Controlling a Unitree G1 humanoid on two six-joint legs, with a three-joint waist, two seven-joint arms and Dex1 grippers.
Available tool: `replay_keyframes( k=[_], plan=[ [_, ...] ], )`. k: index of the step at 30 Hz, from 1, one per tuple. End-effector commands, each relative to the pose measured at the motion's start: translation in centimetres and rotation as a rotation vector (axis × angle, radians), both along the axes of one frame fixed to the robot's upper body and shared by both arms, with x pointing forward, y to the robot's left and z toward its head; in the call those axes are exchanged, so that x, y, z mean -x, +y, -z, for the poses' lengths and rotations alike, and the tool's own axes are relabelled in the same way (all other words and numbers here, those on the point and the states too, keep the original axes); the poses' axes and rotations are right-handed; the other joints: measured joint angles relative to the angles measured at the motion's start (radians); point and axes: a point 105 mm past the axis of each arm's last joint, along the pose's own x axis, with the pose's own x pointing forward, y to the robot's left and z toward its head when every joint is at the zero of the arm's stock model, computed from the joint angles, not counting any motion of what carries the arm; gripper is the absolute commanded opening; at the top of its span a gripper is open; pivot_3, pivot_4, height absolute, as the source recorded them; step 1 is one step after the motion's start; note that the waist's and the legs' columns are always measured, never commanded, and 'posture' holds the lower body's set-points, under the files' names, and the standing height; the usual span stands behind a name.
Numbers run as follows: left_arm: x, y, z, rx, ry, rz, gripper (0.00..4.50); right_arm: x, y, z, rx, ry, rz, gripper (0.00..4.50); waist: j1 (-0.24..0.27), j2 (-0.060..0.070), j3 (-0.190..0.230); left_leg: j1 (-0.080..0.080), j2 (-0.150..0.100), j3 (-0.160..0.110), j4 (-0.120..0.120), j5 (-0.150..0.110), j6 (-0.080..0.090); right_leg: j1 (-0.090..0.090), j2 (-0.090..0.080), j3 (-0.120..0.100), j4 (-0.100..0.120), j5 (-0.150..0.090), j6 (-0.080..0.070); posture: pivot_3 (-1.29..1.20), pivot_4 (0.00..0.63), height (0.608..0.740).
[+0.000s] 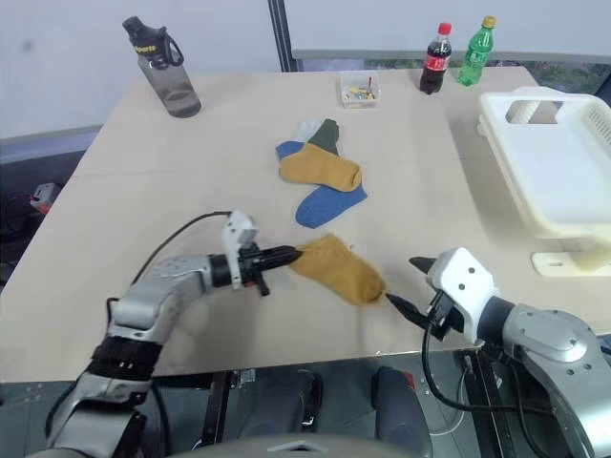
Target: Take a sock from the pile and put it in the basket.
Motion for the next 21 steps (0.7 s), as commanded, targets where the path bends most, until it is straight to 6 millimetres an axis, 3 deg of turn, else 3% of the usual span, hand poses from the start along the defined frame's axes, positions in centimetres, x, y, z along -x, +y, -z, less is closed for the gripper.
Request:
replay_keyframes(
  k=[1, 4, 7, 9, 11, 12, 15, 21],
  plan=[
    [0.8, 3.1, -3.6, 0.057, -0.059, -0.043, 0.07, 0.2, 0.5, -0.4, -0.011, -0.028, -0.042, 3.55, -0.003, 0.000, 0.000, 0.000, 0.000, 0.000, 0.000, 0.000, 0.000, 0.000, 0.000, 0.000, 0.000, 0.000, 0.000, 0.00, 0.150, 0.740],
    [1.6, 5.6, -5.6, 0.064, -0.069, -0.084, 0.07, 0.1, 0.6, -0.4, -0.020, -0.030, -0.051, 3.55, -0.004, 0.000, 0.000, 0.000, 0.000, -0.001, 0.000, 0.000, 0.000, 0.001, 0.000, -0.001, -0.001, 0.000, 0.000, 0.00, 0.150, 0.740],
    [3.1, 7.8, -9.6, 0.100, -0.015, -0.058, 0.07, -0.1, 0.6, -0.4, -0.030, -0.031, -0.052, 3.55, -0.007, -0.001, 0.001, 0.000, 0.000, -0.001, 0.000, 0.000, 0.000, 0.001, 0.000, -0.001, -0.001, 0.000, 0.000, 0.00, 0.150, 0.740],
    [3.7, 7.7, -11.8, 0.039, 0.010, -0.007, 0.07, -0.2, 0.6, -0.4, -0.041, -0.037, -0.045, 3.55, -0.008, -0.002, 0.001, 0.000, 0.000, -0.002, 0.000, 0.000, 0.000, 0.001, 0.001, -0.003, -0.001, 0.000, 0.000, 0.00, 0.150, 0.740],
    [4.2, 6.2, -12.7, -0.004, 0.035, 0.075, 0.07, -0.4, 0.6, -0.5, -0.049, -0.041, -0.037, 3.55, -0.004, -0.002, 0.001, -0.001, 0.000, -0.004, 0.000, 0.000, 0.000, 0.001, 0.000, -0.005, -0.002, -0.001, 0.001, 0.00, 0.150, 0.740],
    [3.9, 5.1, -12.2, -0.044, 0.050, 0.098, 0.07, -0.5, 0.6, -0.5, -0.049, -0.044, -0.033, 3.55, -0.004, -0.001, 0.000, 0.000, -0.001, -0.004, 0.000, 0.000, 0.000, 0.002, 0.000, -0.005, -0.002, -0.002, 0.003, 0.00, 0.150, 0.740],
    [1.5, 0.8, -9.0, -0.168, 0.040, 0.083, 0.07, -0.9, 0.3, -0.7, -0.051, -0.059, -0.007, 3.55, 0.002, 0.002, 0.000, 0.008, -0.002, -0.002, 0.000, 0.000, 0.000, 0.010, -0.002, -0.003, -0.003, -0.002, 0.003, 0.00, 0.150, 0.740],
    [0.3, -8.5, -3.6, -0.152, 0.063, 0.190, 0.07, -0.5, -0.4, -1.0, -0.038, -0.067, 0.059, 3.55, 0.000, -0.003, 0.003, 0.010, -0.001, -0.002, -0.001, -0.001, 0.000, 0.013, 0.000, -0.002, -0.004, -0.001, 0.001, 0.00, 0.150, 0.740]
  ],
)
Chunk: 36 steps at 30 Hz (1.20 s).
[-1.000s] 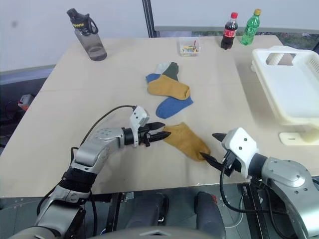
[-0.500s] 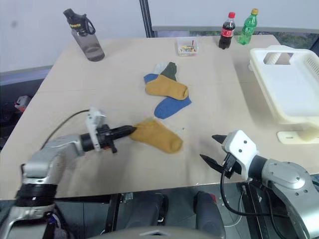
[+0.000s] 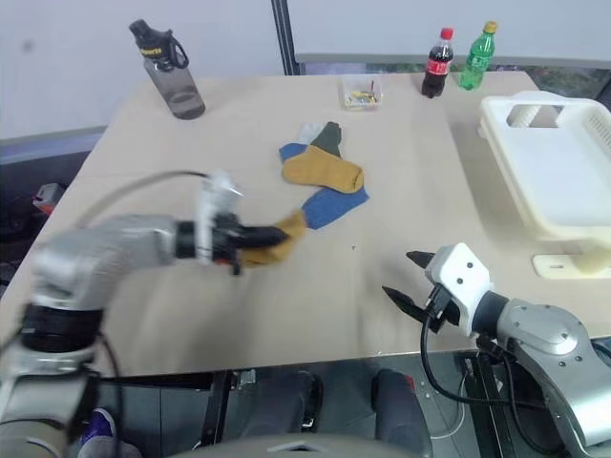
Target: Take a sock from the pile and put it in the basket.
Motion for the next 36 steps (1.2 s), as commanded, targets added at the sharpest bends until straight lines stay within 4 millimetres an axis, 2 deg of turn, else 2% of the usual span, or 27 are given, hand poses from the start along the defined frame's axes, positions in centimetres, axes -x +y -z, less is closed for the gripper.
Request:
replay_keyframes(
  k=[1, 2, 3, 4, 7, 10, 14, 17, 19, 20, 25, 26, 27, 29, 32, 33, 34, 36],
  plan=[
    [-1.2, -3.4, 0.8, -0.024, -0.100, 0.022, 0.35, 0.6, -0.2, -1.1, -0.003, -0.045, 0.032, 3.55, 0.001, 0.000, 0.000, 0.000, 0.000, 0.000, 0.000, 0.000, 0.000, 0.000, 0.000, 0.000, 0.000, 0.000, 0.000, 0.00, 0.150, 0.740],
    [-1.0, -4.8, 1.0, 0.007, -0.087, 0.045, 0.69, 0.7, -0.3, -1.0, -0.006, -0.041, 0.050, 3.55, 0.000, 0.000, 0.000, 0.000, 0.000, 0.001, -0.001, 0.000, 0.000, 0.000, 0.000, 0.001, 0.000, 0.000, 0.000, 0.00, 0.150, 0.740],
    [-0.8, -5.8, 1.1, 0.034, -0.073, 0.065, 0.69, 0.8, -0.5, -0.9, -0.003, -0.037, 0.064, 3.55, -0.004, 0.000, 0.000, 0.000, 0.000, 0.001, -0.001, 0.000, 0.000, 0.000, 0.000, 0.001, 0.000, 0.000, 0.000, 0.00, 0.150, 0.740],
    [-0.8, -6.2, 1.0, 0.040, -0.082, 0.079, 1.25, 0.8, -0.5, -0.8, -0.007, -0.030, 0.079, 3.55, -0.003, 0.002, -0.001, 0.000, 0.000, 0.001, -0.001, 0.000, 0.000, -0.001, 0.000, 0.001, 0.000, 0.000, 0.000, 0.00, 0.150, 0.740],
    [-1.5, -4.9, -0.3, 0.074, -0.131, 0.063, 2.05, 0.8, -0.6, -0.6, -0.025, -0.013, 0.120, 3.55, -0.006, 0.001, -0.001, 0.000, 0.000, 0.002, 0.000, 0.000, 0.000, -0.001, 0.000, 0.002, 0.000, 0.000, 0.000, 0.00, 0.150, 0.740],
    [-1.4, -2.2, -1.6, 0.094, -0.161, 0.093, 2.05, -0.2, -0.1, 0.1, -0.042, 0.006, 0.157, 3.55, -0.017, 0.002, -0.001, 0.001, 0.001, 0.002, -0.001, 0.000, 0.000, -0.001, 0.001, 0.002, 0.001, -0.002, 0.003, 0.00, 0.150, 0.740],
    [-1.9, 2.2, -2.4, 0.071, -0.237, 0.060, 2.05, -2.7, 1.8, 0.7, -0.110, 0.032, 0.166, 3.55, -0.019, 0.003, -0.001, 0.003, 0.005, 0.003, -0.001, 0.000, 0.000, -0.001, 0.004, 0.002, 0.001, -0.005, -0.001, 0.00, 0.150, 0.740],
    [-2.3, 4.7, -1.7, -0.005, -0.295, -0.007, 2.05, -4.7, 3.5, 0.9, -0.153, 0.055, 0.149, 3.55, -0.012, 0.003, -0.001, 0.003, 0.005, 0.004, -0.001, 0.000, 0.000, -0.001, 0.004, 0.003, 0.001, -0.004, -0.001, 0.00, 0.150, 0.740],
    [-2.0, 5.5, -1.1, -0.042, -0.316, -0.020, 2.05, -5.4, 4.3, 1.1, -0.166, 0.074, 0.126, 3.55, -0.002, 0.003, 0.000, 0.002, 0.004, 0.003, -0.001, 0.000, 0.000, -0.001, 0.003, 0.002, 0.000, -0.002, -0.005, 0.00, 0.150, 0.740],
    [-1.9, 6.0, -0.4, -0.075, -0.329, -0.031, 2.05, -6.0, 4.7, 1.4, -0.168, 0.090, 0.117, 3.55, 0.000, 0.003, 0.000, 0.001, 0.002, 0.001, -0.001, 0.000, 0.000, -0.001, 0.002, 0.001, 0.000, 0.000, -0.001, 0.00, 0.150, 0.740],
    [-1.9, 6.9, 2.9, -0.176, -0.334, -0.118, 2.05, -8.3, 5.2, 4.4, -0.085, 0.173, 0.125, 3.55, -0.007, 0.003, 0.000, 0.000, 0.000, 0.002, -0.002, -0.001, 0.001, -0.001, -0.001, 0.001, -0.003, 0.000, -0.001, 0.00, 0.150, 0.740],
    [-1.9, 6.8, 3.2, -0.174, -0.329, -0.128, 2.11, -8.3, 5.1, 4.7, -0.069, 0.174, 0.118, 3.28, -0.006, 0.003, 0.000, 0.000, 0.000, 0.001, -0.003, -0.001, 0.001, -0.001, -0.001, 0.001, -0.003, 0.000, -0.001, 0.00, 0.150, 0.740],
    [-1.9, 6.6, 3.4, -0.168, -0.324, -0.134, 1.84, -8.3, 5.1, 4.8, -0.062, 0.175, 0.109, 2.99, -0.003, 0.003, -0.001, 0.000, 0.000, 0.001, -0.003, -0.001, 0.001, -0.001, -0.001, 0.000, -0.003, 0.000, -0.001, 0.00, 0.150, 0.740],
    [-1.5, 6.0, 3.7, -0.141, -0.311, -0.117, 1.22, -8.0, 5.1, 4.8, -0.049, 0.166, 0.081, 2.25, -0.004, 0.003, -0.001, 0.000, 0.000, 0.000, -0.003, -0.001, 0.001, -0.001, -0.001, 0.000, -0.002, 0.000, -0.001, 0.00, 0.150, 0.740],
    [-0.6, 4.6, 3.3, -0.077, -0.296, -0.075, 0.02, -7.4, 4.3, 5.1, -0.006, 0.155, 0.068, 0.90, -0.009, 0.003, -0.001, 0.000, 0.000, 0.001, -0.003, -0.001, 0.001, -0.001, 0.000, 0.000, -0.002, 0.000, -0.001, 0.00, 0.150, 0.740],
    [-0.4, 4.1, 3.1, -0.060, -0.292, -0.061, 0.00, -7.2, 3.9, 5.1, -0.004, 0.151, 0.075, 0.34, -0.009, 0.003, -0.001, 0.000, 0.000, 0.000, -0.003, -0.001, 0.001, -0.001, 0.000, 0.000, -0.002, 0.000, -0.001, 0.00, 0.150, 0.740],
    [-0.1, 3.6, 2.9, -0.044, -0.289, -0.047, 0.00, -7.1, 3.4, 4.9, -0.001, 0.146, 0.089, 0.04, -0.008, 0.003, -0.001, 0.000, 0.000, 0.000, -0.003, -0.001, 0.001, -0.001, 0.000, 0.000, -0.002, 0.000, -0.001, 0.00, 0.150, 0.740],
    [0.2, 2.5, 2.6, -0.026, -0.283, -0.020, 0.00, -6.8, 2.1, 4.7, 0.019, 0.133, 0.119, 0.04, -0.006, 0.003, -0.001, 0.000, 0.000, 0.000, -0.003, -0.001, 0.001, -0.001, -0.001, -0.001, -0.002, 0.000, -0.001, 0.00, 0.150, 0.740]
  ],
)
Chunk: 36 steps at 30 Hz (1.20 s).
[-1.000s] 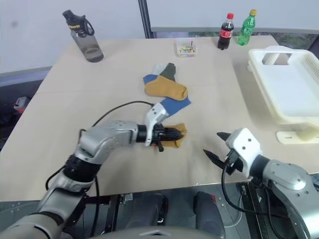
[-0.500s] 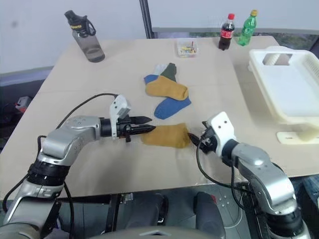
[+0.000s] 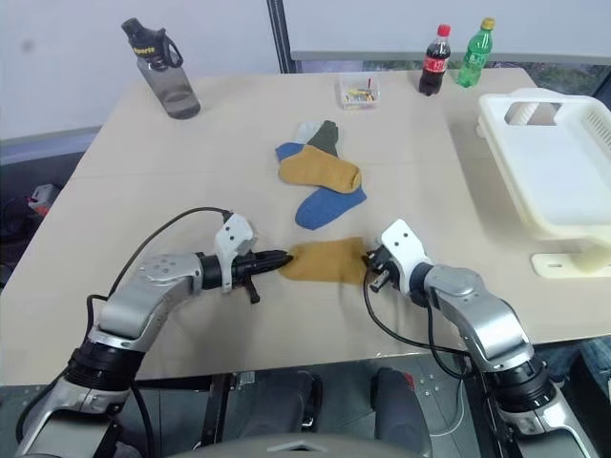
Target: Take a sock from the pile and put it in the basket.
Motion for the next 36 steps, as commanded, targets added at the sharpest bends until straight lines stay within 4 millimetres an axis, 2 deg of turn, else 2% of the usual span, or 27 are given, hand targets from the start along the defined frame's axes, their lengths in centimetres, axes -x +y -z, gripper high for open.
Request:
replay_keyframes(
  k=[1, 5, 10, 12, 13, 15, 16, 18, 21, 24, 25, 28, 32, 36],
  plan=[
    [1.1, -2.6, -1.6, 0.047, -0.017, 0.094, 0.00, 0.4, -2.4, -0.8, 0.047, -0.039, 0.055, 0.04, 0.002, 0.000, 0.000, 0.000, 0.000, 0.000, 0.000, 0.000, 0.000, 0.000, 0.000, 0.000, 0.000, 0.000, 0.000, 0.00, 0.150, 0.740],
    [1.4, -4.7, -2.3, 0.086, -0.002, 0.120, 0.00, 1.0, -4.7, -1.4, 0.101, -0.056, 0.109, 0.04, 0.001, 0.000, 0.000, 0.000, 0.000, 0.000, 0.001, 0.000, 0.000, 0.000, 0.000, 0.000, 0.000, 0.000, 0.000, 0.00, 0.150, 0.740],
    [0.9, -5.9, -1.6, 0.079, 0.021, 0.102, 0.00, 1.1, -5.8, -0.9, 0.153, -0.045, 0.126, 0.04, -0.008, 0.000, 0.000, 0.001, 0.001, 0.001, 0.001, 0.000, 0.000, 0.000, 0.001, 0.001, 0.000, -0.002, 0.003, 0.00, 0.150, 0.740],
    [0.3, -5.6, -1.7, 0.098, 0.044, 0.065, 0.66, 1.2, -5.7, -0.7, 0.145, -0.025, 0.111, 0.00, -0.006, 0.000, 0.000, 0.001, 0.001, 0.002, 0.001, 0.000, 0.000, 0.000, 0.001, 0.001, 0.001, -0.002, 0.003, 0.00, 0.150, 0.740],
    [0.1, -5.4, -1.9, 0.102, 0.045, 0.057, 0.94, 1.3, -5.7, -0.8, 0.146, -0.027, 0.102, 0.32, -0.005, 0.000, 0.000, 0.001, 0.001, 0.001, 0.001, 0.000, 0.000, 0.000, 0.001, 0.001, 0.001, -0.002, 0.003, 0.00, 0.150, 0.740],
    [-0.2, -4.5, -2.5, 0.099, 0.012, 0.043, 1.87, 0.9, -6.0, -1.5, 0.144, -0.081, 0.128, 1.01, -0.006, 0.000, 0.000, 0.001, 0.001, 0.001, 0.001, 0.000, 0.000, 0.000, 0.001, 0.001, 0.001, -0.002, 0.003, 0.00, 0.150, 0.740],
    [-0.5, -3.9, -3.0, 0.108, -0.006, 0.028, 2.38, 0.7, -6.2, -2.0, 0.142, -0.111, 0.144, 1.50, -0.006, 0.000, 0.000, 0.001, 0.001, 0.001, 0.001, 0.000, 0.000, 0.000, 0.001, 0.001, 0.001, -0.002, 0.003, 0.00, 0.150, 0.740],
    [-2.2, -1.6, -4.4, 0.157, -0.045, -0.080, 3.23, 0.9, -5.6, -4.4, 0.044, -0.188, 0.129, 2.37, -0.005, 0.000, 0.000, 0.000, 0.001, 0.002, 0.001, 0.000, 0.000, 0.000, 0.001, 0.001, 0.001, -0.002, 0.003, 0.00, 0.150, 0.740],
    [-4.8, 0.7, -5.6, 0.193, -0.092, -0.230, 3.23, 1.4, -4.9, -7.2, -0.028, -0.289, 0.085, 2.37, -0.003, 0.000, 0.000, 0.000, 0.001, 0.001, 0.001, 0.000, 0.000, 0.000, 0.001, 0.001, 0.001, -0.002, 0.003, 0.00, 0.150, 0.740],
    [-7.6, 1.3, -6.3, 0.203, -0.147, -0.356, 3.23, 1.1, -4.6, -8.5, -0.020, -0.363, 0.079, 2.37, 0.002, 0.000, 0.000, 0.001, 0.000, 0.000, 0.002, 0.000, 0.000, 0.001, 0.001, 0.000, 0.001, -0.002, 0.004, 0.00, 0.150, 0.740],
    [-8.0, 1.3, -6.3, 0.202, -0.152, -0.376, 3.23, 1.1, -4.5, -8.6, -0.019, -0.368, 0.078, 2.37, 0.005, 0.000, 0.000, 0.000, 0.000, 0.000, 0.002, 0.000, 0.000, 0.001, 0.000, 0.000, 0.001, -0.002, 0.004, 0.00, 0.150, 0.740],
    [-11.4, 1.2, -6.0, 0.209, -0.150, -0.534, 3.23, 0.3, -4.2, -8.8, 0.006, -0.410, 0.089, 2.37, 0.010, 0.000, 0.000, 0.000, -0.002, 0.000, 0.002, 0.000, 0.000, 0.001, 0.000, 0.000, 0.000, 0.000, 0.001, 0.00, 0.150, 0.740],
    [-13.9, 0.2, -6.0, 0.257, -0.124, -0.645, 3.23, 0.2, -3.6, -9.3, 0.012, -0.452, 0.078, 2.37, 0.020, -0.001, 0.001, -0.001, -0.003, -0.001, 0.002, 0.000, 0.000, 0.000, 0.000, -0.001, 0.000, 0.000, 0.001, 0.00, 0.150, 0.740],
    [-15.4, -0.5, -5.9, 0.270, -0.128, -0.714, 3.23, 0.8, -3.1, -9.9, 0.016, -0.488, 0.053, 2.37, 0.016, -0.001, 0.001, -0.001, -0.003, -0.001, 0.002, 0.001, -0.001, 0.000, 0.000, 0.000, 0.000, 0.000, 0.001, 0.00, 0.150, 0.740]
  ],
)
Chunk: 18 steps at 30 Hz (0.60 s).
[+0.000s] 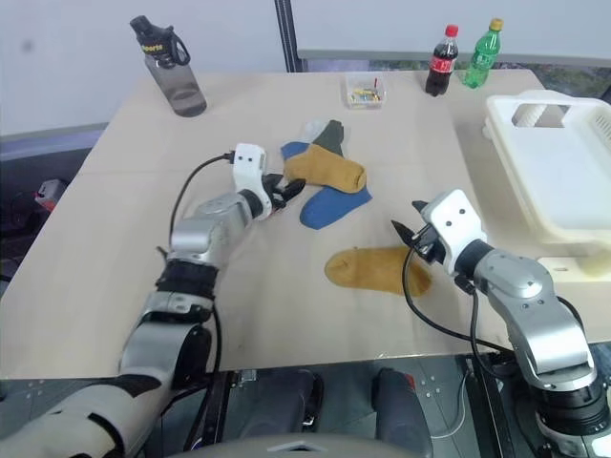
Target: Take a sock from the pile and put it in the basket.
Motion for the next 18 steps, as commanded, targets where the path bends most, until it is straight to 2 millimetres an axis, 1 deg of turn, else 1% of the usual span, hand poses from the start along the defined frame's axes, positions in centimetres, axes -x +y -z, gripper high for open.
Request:
replay_keyframes(
  k=[1, 5, 6, 7, 9, 11, 12, 18],
  plan=[
    [-1.5, 0.4, -1.1, 0.027, -0.041, -0.090, 3.23, 0.9, 0.6, -1.9, 0.018, -0.102, -0.030, 2.37, -0.002, 0.000, 0.000, 0.000, 0.000, 0.000, 0.000, 0.000, 0.000, 0.000, 0.000, 0.001, 0.000, 0.000, 0.000, 0.00, 0.150, 0.740],
    [-2.2, -0.3, -1.3, 0.061, -0.038, -0.107, 3.23, 1.3, 0.4, -2.1, 0.023, -0.112, -0.016, 2.37, 0.002, 0.000, 0.000, -0.003, -0.001, 0.000, 0.000, 0.000, 0.000, -0.003, -0.001, 0.000, 0.000, 0.000, 0.001, 0.00, 0.150, 0.740],
    [-2.3, -0.4, -1.3, 0.060, -0.043, -0.107, 2.69, 1.3, 0.3, -2.0, 0.022, -0.112, -0.011, 2.40, 0.001, 0.000, 0.000, -0.003, -0.001, 0.000, 0.000, 0.000, 0.000, -0.003, -0.001, 0.000, 0.000, 0.000, 0.001, 0.00, 0.150, 0.740],
    [-2.4, -0.5, -1.3, 0.059, -0.047, -0.107, 2.38, 1.4, 0.3, -2.0, 0.021, -0.111, -0.008, 2.40, 0.001, 0.000, 0.000, -0.003, -0.001, 0.000, 0.000, 0.000, 0.000, -0.003, -0.001, 0.000, 0.000, 0.000, 0.001, 0.00, 0.150, 0.740],
    [-2.4, -0.6, -1.3, 0.066, -0.051, -0.100, 1.44, 1.5, 0.2, -2.0, 0.020, -0.111, -0.002, 2.40, 0.001, 0.000, 0.000, -0.004, -0.001, 0.000, 0.000, 0.000, 0.000, -0.004, -0.001, 0.000, 0.000, 0.000, 0.001, 0.00, 0.150, 0.740],
    [-2.3, -0.6, -1.4, 0.071, -0.063, -0.095, 0.37, 1.6, 0.1, -2.0, 0.017, -0.110, 0.004, 2.40, 0.000, 0.000, 0.000, -0.004, -0.001, 0.000, 0.000, 0.000, 0.000, -0.005, -0.001, 0.000, 0.000, 0.000, 0.001, 0.00, 0.150, 0.740],
    [-2.3, -0.6, -1.5, 0.077, -0.066, -0.095, 0.03, 1.6, 0.1, -1.9, 0.016, -0.110, 0.006, 2.40, 0.000, 0.000, 0.000, -0.005, -0.001, 0.000, 0.000, 0.000, 0.000, -0.005, -0.001, 0.000, 0.001, 0.000, 0.001, 0.00, 0.150, 0.740],
    [-1.5, 0.0, -2.2, 0.116, -0.098, -0.076, 0.03, 1.5, 0.2, -1.8, 0.017, -0.105, 0.001, 2.40, -0.001, 0.000, 0.000, -0.011, -0.001, 0.000, 0.000, 0.002, -0.003, -0.012, -0.001, 0.001, 0.003, 0.000, 0.001, 0.00, 0.150, 0.740]
  ],
)
